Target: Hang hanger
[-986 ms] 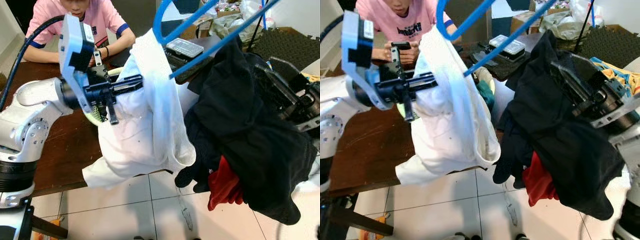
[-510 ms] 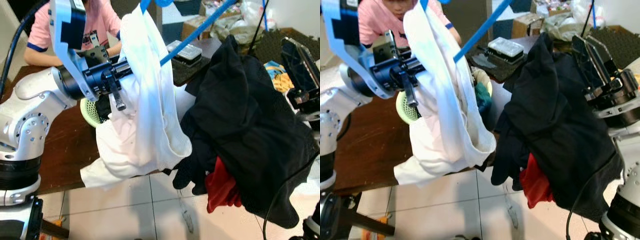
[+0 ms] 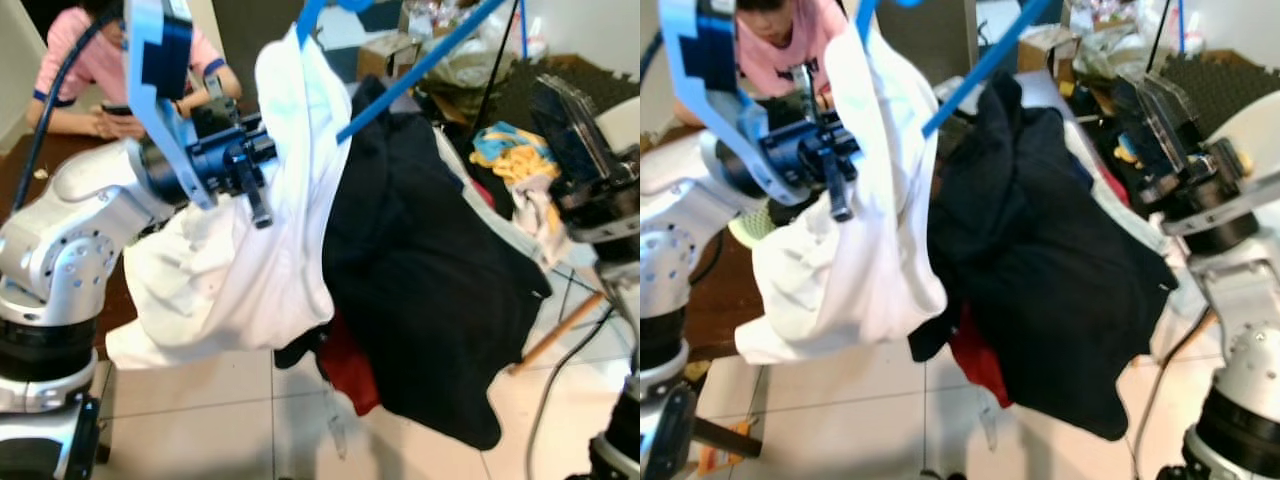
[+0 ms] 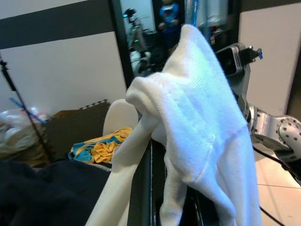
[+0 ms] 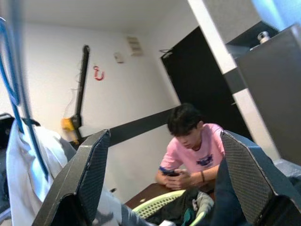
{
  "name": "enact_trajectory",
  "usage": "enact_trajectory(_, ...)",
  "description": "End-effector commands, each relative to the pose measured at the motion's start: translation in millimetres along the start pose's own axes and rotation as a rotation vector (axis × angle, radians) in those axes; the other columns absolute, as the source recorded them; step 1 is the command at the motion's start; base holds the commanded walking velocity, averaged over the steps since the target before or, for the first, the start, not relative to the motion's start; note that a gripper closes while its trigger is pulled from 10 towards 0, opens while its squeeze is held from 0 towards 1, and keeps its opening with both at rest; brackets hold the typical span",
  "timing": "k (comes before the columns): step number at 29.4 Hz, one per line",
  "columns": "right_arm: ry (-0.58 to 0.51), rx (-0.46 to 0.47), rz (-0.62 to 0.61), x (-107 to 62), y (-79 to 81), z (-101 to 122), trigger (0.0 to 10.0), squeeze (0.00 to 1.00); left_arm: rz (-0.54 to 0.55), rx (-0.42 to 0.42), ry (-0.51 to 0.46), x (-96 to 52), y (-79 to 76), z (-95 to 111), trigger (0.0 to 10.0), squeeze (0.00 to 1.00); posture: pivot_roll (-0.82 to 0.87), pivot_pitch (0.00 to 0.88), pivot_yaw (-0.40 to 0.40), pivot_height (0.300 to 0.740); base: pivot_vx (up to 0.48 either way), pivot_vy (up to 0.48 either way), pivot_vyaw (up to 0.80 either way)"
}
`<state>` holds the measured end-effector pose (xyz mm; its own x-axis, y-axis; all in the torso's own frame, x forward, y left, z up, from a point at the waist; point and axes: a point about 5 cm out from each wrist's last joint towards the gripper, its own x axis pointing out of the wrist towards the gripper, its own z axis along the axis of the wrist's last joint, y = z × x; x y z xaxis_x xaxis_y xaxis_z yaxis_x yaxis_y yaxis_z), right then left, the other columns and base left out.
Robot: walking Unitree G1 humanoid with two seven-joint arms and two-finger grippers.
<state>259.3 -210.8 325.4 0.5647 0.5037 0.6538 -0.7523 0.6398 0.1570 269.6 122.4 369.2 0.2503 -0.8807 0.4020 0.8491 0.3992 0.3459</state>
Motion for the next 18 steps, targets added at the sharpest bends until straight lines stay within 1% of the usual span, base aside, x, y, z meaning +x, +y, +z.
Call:
enact_trajectory(1, -0.002, -0.012, 0.008, 2.7, 2.9, -0.3, 10.0, 0.00, -0.035, 0.017, -0.035, 4.1, -4.8, 9.7, 10.0, 0.00, 0.08, 0.161, 0.114, 0.740, 0.000, -0.465, 0.00)
enact_trajectory(5, 0.013, -0.015, 0.007, 4.5, 4.5, -3.5, 10.0, 0.00, -0.035, 0.009, -0.052, 6.7, -5.5, 13.6, 10.0, 0.00, 0.08, 0.161, 0.114, 0.740, 0.000, -0.470, 0.00)
enact_trajectory(12, 0.019, -0.014, 0.007, 4.6, 6.0, -5.3, 10.0, 0.00, -0.040, -0.013, -0.050, 9.0, -7.5, 13.7, 10.0, 0.00, 0.07, 0.159, 0.116, 0.740, 0.000, -0.444, 0.00)
enact_trajectory(14, 0.022, -0.017, 0.006, 4.2, 6.3, -5.2, 10.0, 0.00, -0.011, -0.030, -0.034, 9.3, -6.9, 11.7, 10.0, 0.00, 0.07, 0.159, 0.116, 0.740, 0.000, 0.000, 0.00)
enact_trajectory(18, 0.026, -0.023, 0.004, 4.2, 6.1, -4.8, 10.0, 0.00, 0.000, -0.032, -0.024, 10.5, -7.1, 10.7, 10.0, 0.00, 0.07, 0.159, 0.116, 0.740, 0.000, 0.000, 0.00)
